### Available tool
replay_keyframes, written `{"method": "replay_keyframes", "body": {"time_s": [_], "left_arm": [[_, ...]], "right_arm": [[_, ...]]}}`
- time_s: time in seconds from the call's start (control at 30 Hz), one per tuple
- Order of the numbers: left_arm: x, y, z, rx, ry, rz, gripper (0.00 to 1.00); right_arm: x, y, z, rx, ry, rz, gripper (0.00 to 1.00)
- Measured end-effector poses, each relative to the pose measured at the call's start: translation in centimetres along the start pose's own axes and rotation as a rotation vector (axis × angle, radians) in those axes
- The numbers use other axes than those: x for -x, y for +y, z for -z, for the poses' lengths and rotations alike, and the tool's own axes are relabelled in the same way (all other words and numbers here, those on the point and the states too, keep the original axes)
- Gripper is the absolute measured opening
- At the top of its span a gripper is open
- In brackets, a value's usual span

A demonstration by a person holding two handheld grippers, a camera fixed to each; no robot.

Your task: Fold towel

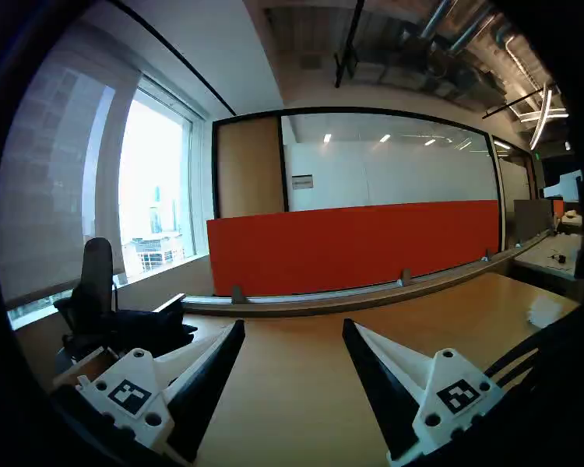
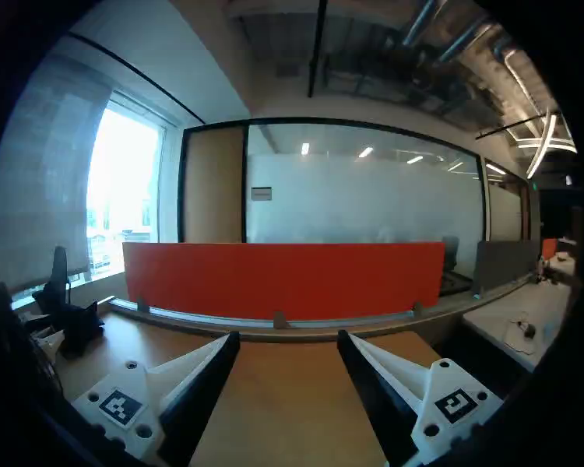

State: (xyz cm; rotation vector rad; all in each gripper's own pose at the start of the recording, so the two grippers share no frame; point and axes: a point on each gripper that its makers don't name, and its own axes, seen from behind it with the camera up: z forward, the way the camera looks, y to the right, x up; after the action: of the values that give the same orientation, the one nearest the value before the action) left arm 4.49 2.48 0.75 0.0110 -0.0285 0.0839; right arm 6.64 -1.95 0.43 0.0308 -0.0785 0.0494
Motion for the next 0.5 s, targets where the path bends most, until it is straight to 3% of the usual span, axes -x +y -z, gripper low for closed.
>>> {"method": "replay_keyframes", "body": {"time_s": [0.27, 0.5], "left_arm": [[3.2, -1.2, 0.0, -0.013, 0.009, -0.005, 0.93], [6.3, -1.4, -0.2, -0.013, 0.012, -0.002, 0.93]], "right_arm": [[1.8, 0.4, 0.0, 0.029, 0.003, -0.013, 0.97], [3.2, 0.5, -0.1, 0.044, 0.013, -0.004, 0.97]]}}
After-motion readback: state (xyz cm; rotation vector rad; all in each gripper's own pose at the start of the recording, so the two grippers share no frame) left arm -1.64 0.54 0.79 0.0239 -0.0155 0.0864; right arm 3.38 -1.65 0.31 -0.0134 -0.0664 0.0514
